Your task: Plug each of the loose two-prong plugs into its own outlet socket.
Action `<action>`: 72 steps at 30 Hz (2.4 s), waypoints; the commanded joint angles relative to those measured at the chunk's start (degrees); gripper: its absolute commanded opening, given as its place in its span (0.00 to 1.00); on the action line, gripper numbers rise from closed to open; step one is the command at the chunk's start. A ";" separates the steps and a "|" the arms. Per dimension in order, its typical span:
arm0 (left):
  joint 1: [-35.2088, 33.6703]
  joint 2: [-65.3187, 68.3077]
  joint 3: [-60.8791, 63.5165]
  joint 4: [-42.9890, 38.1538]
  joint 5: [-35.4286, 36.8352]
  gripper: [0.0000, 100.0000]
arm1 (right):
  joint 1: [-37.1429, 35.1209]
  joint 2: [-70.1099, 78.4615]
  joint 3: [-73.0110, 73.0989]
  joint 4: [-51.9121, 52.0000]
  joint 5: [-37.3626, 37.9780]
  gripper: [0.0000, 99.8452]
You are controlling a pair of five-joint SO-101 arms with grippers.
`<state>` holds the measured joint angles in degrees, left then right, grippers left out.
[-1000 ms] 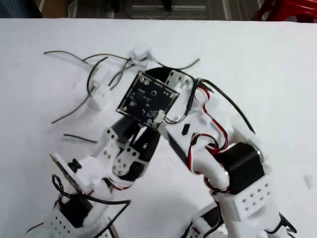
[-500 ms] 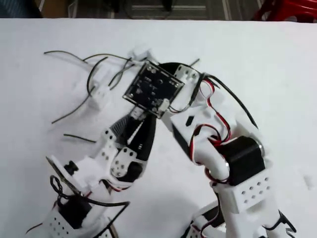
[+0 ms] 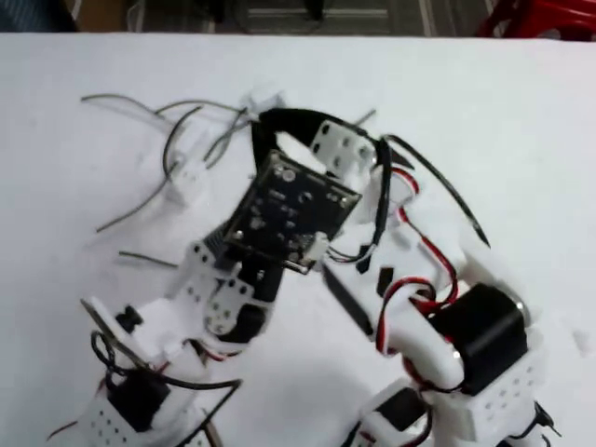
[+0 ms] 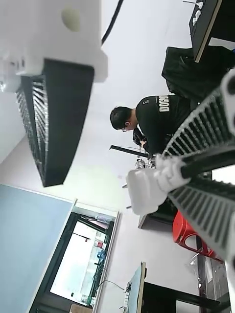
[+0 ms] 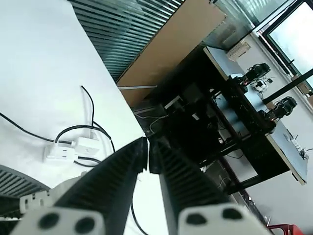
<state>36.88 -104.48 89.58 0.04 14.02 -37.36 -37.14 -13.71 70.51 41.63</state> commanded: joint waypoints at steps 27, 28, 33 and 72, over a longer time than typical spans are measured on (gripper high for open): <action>0.66 -0.22 -10.37 16.70 -21.27 0.16 | 0.22 -0.75 -1.93 3.03 0.09 0.02; 0.57 -0.22 -10.20 16.88 -24.35 0.15 | 0.22 -0.75 -1.93 3.03 0.09 0.02; 0.40 -0.22 -6.68 22.77 -36.13 0.14 | 0.22 -0.75 -1.93 3.03 0.09 0.02; -5.67 -0.22 -1.14 22.59 -36.84 0.02 | 0.31 -7.16 -1.85 6.55 0.09 0.02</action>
<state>28.26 -104.48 88.70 24.75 -23.69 -37.27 -43.82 -13.98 76.92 41.80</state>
